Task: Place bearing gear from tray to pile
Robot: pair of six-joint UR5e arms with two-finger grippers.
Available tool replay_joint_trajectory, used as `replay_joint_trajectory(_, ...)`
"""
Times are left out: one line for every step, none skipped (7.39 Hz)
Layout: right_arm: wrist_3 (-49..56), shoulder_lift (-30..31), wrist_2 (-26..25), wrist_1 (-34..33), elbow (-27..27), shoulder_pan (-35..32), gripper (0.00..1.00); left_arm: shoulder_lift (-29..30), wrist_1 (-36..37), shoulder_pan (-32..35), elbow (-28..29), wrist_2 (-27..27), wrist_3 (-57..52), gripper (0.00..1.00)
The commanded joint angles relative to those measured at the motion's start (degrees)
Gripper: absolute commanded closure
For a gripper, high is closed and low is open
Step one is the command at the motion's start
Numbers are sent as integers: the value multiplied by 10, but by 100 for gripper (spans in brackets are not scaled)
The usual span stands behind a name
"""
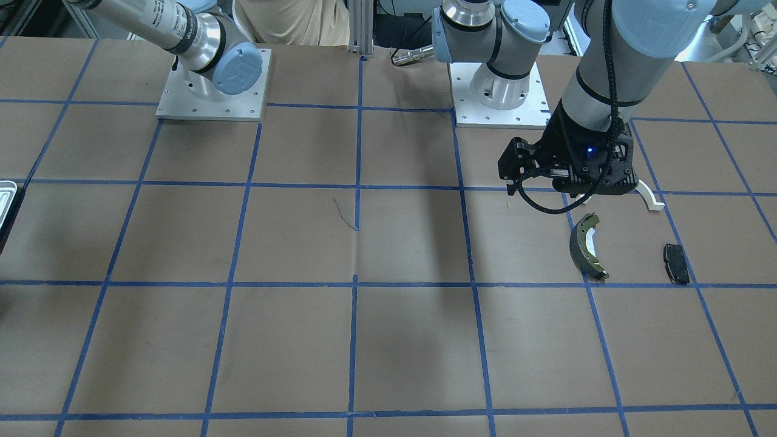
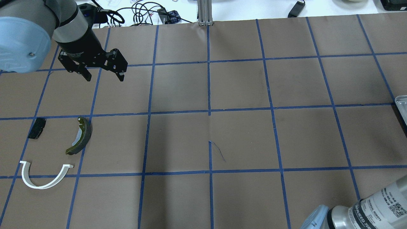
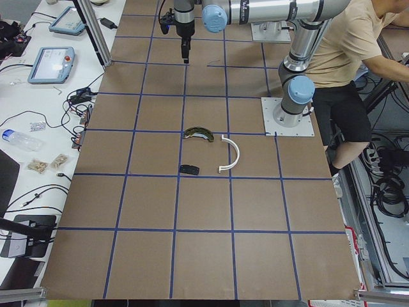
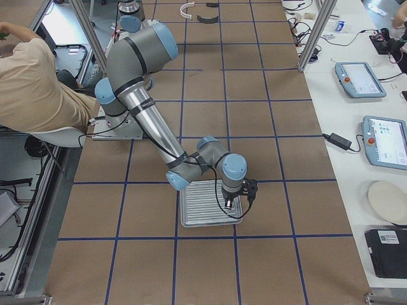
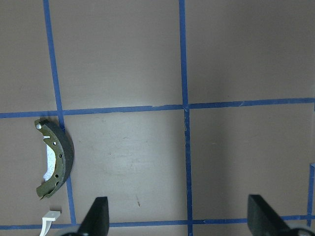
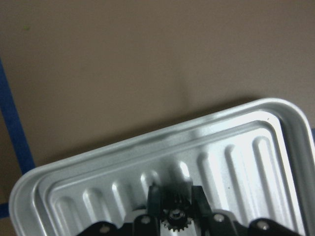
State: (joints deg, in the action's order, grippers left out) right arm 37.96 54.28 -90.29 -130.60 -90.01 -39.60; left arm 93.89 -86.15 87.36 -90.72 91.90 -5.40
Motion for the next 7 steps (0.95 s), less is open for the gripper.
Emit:
replay_joint_trajectory(0, 48, -2, 54, 1, -14, 96, 1, 1, 0, -2, 10, -7, 0)
replay_joint_trajectory(-17, 98, -7, 99, 1, -70, 96, 0, 0, -2, -2, 12, -7, 0)
replay_joint_trajectory(-78, 140, -12, 158, 0, -135, 96, 0, 2, -2, -1, 11, -7, 0)
replay_joint_trajectory(-170, 153, -7, 197, 1, -218, 96, 0, 10, -2, -1, 10, -7, 0)
replay_joint_trajectory(-281, 151, -6, 202, 0, -329, 97, 0, 11, -3, -1, 11, -8, 0)
replay_joint_trajectory(-379, 144, -9, 195, 3, -442, 97, 0, 10, -6, -1, 12, -16, 0)
replay_joint_trajectory(-401, 129, -3, 186, 13, -535, 97, -1, 10, -17, 0, 13, -16, 0)
